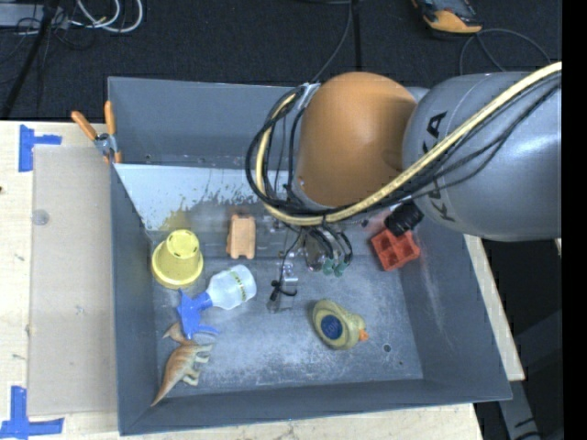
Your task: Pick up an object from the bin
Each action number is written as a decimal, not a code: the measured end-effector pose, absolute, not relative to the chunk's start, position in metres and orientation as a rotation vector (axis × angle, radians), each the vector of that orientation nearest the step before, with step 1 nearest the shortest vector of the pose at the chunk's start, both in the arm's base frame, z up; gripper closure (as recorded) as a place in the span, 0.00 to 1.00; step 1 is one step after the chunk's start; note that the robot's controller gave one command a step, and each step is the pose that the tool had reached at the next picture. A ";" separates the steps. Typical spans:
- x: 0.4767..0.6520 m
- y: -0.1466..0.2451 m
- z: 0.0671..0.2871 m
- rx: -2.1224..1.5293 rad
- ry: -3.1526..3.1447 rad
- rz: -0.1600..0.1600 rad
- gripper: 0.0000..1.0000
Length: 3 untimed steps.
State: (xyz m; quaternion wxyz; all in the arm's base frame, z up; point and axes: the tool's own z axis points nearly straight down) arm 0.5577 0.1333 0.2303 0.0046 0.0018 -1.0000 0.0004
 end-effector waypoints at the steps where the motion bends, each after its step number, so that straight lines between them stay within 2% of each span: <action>1: 0.559 0.132 0.235 0.000 -3.140 -0.001 0.00; 2: 0.567 0.140 0.196 0.186 -3.136 0.000 0.00; 3: 0.580 0.154 0.169 0.639 -3.075 -0.002 0.00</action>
Offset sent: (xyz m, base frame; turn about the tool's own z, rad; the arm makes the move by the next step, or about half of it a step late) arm 0.0289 0.0282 -0.1603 -0.4717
